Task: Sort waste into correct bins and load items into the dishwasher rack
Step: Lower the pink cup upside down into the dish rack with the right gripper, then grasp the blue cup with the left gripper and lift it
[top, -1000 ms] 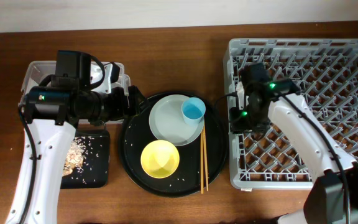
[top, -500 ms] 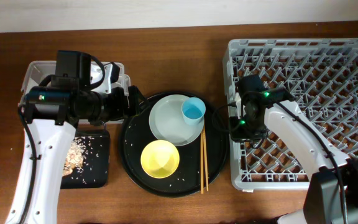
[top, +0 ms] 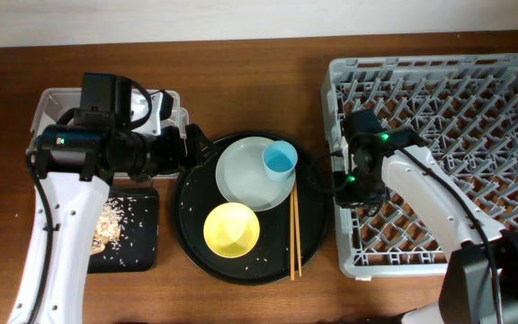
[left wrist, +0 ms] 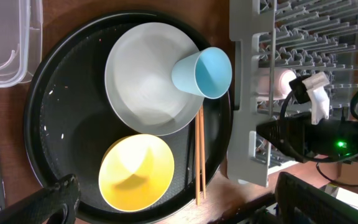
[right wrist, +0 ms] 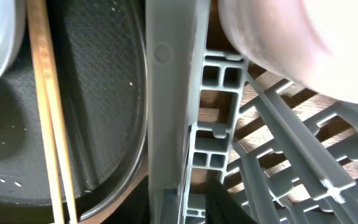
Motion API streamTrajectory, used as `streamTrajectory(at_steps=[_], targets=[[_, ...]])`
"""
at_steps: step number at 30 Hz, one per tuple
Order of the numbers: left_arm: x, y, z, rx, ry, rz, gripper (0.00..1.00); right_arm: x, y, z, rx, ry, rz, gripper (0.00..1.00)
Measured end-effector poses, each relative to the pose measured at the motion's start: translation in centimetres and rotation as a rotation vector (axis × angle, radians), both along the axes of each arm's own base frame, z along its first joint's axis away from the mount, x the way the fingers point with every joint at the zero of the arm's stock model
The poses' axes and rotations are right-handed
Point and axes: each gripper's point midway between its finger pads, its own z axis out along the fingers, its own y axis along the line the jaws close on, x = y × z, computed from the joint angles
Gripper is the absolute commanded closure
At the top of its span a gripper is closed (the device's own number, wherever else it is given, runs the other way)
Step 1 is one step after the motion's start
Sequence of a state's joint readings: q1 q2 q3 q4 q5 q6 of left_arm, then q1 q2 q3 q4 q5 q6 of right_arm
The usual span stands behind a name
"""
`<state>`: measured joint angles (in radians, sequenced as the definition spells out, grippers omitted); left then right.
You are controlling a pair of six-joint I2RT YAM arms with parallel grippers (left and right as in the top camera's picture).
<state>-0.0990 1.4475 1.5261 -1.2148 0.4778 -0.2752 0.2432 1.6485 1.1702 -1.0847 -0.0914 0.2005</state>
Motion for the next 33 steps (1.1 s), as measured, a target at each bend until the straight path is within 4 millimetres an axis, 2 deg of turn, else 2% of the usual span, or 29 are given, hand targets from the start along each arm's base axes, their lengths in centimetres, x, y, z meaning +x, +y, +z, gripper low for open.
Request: streamTrajectory(at_steps=[2, 4, 6, 8, 9, 11, 13, 15, 16, 17, 18, 19, 21, 23, 24, 26, 28, 30, 33], targets=[[0.0, 0.0, 0.0, 0.000, -0.001, 0.000, 0.01, -0.1, -0.2, 0.0, -0.013, 0.004, 0.005, 0.52], [0.1, 0.0, 0.1, -0.001, -0.007, 0.000, 0.01, -0.1, -0.2, 0.8, -0.014, 0.010, 0.031, 0.44], [0.4, 0.0, 0.2, -0.002, -0.020, 0.000, 0.01, 0.9, 0.4, 3.2, 0.011, -0.016, 0.051, 0.39], [0.5, 0.0, 0.2, -0.002, -0.025, 0.000, 0.01, 2.5, 0.9, 7.4, 0.035, -0.075, 0.066, 0.29], [0.6, -0.1, 0.3, -0.003, -0.029, -0.001, 0.01, 3.0, 1.1, 8.9, 0.042, -0.100, 0.068, 0.22], [1.2, -0.7, 0.7, -0.004, -0.067, -0.015, 0.01, 4.5, 1.6, 12.2, 0.066, -0.188, 0.072, 0.02], [1.7, -2.2, 1.0, -0.009, -0.105, -0.040, 0.01, 5.0, 1.7, 13.1, 0.073, -0.215, 0.076, 0.02], [2.5, -4.4, 0.8, -0.006, -0.130, -0.068, 0.01, 4.8, 1.7, 13.0, 0.071, -0.208, 0.075, 0.02], [3.7, -6.1, 0.3, 0.005, -0.164, -0.092, 0.01, 4.7, 1.6, 13.0, 0.070, -0.205, 0.075, 0.02], [4.5, -7.4, -0.5, 0.013, -0.172, -0.110, 0.25, 4.8, 1.6, 13.0, 0.070, -0.207, 0.074, 0.02], [5.2, -8.5, -1.4, 0.019, -0.173, -0.121, 0.44, 4.7, 1.6, 13.0, 0.070, -0.205, 0.075, 0.02], [6.1, -9.5, -2.6, 0.026, -0.172, -0.131, 0.50, 4.7, 1.6, 13.0, 0.070, -0.205, 0.075, 0.02], [7.3, -10.5, -5.0, 0.045, -0.153, -0.140, 0.50, 4.7, 1.6, 13.0, 0.070, -0.205, 0.075, 0.02], [8.5, -11.1, -7.5, 0.058, -0.124, -0.141, 0.55, 4.7, 1.6, 13.0, 0.070, -0.205, 0.075, 0.02], [8.9, -11.3, -9.9, 0.070, -0.067, -0.130, 0.55, 4.7, 1.6, 13.0, 0.070, -0.204, 0.074, 0.02], [9.0, -11.5, -12.1, 0.084, -0.016, -0.123, 0.55, 4.7, 1.6, 13.0, 0.070, -0.204, 0.075, 0.02], [9.0, -11.6, -15.5, 0.106, 0.060, -0.116, 0.55, 4.7, 1.6, 13.0, 0.070, -0.204, 0.074, 0.02], [8.9, -11.6, -16.6, 0.112, 0.086, -0.112, 0.55, 4.7, 1.6, 13.0, 0.070, -0.204, 0.075, 0.02], [9.1, -11.9, -16.6, 0.106, 0.079, -0.108, 0.56, 4.7, 1.6, 13.0, 0.070, -0.205, 0.074, 0.02]])
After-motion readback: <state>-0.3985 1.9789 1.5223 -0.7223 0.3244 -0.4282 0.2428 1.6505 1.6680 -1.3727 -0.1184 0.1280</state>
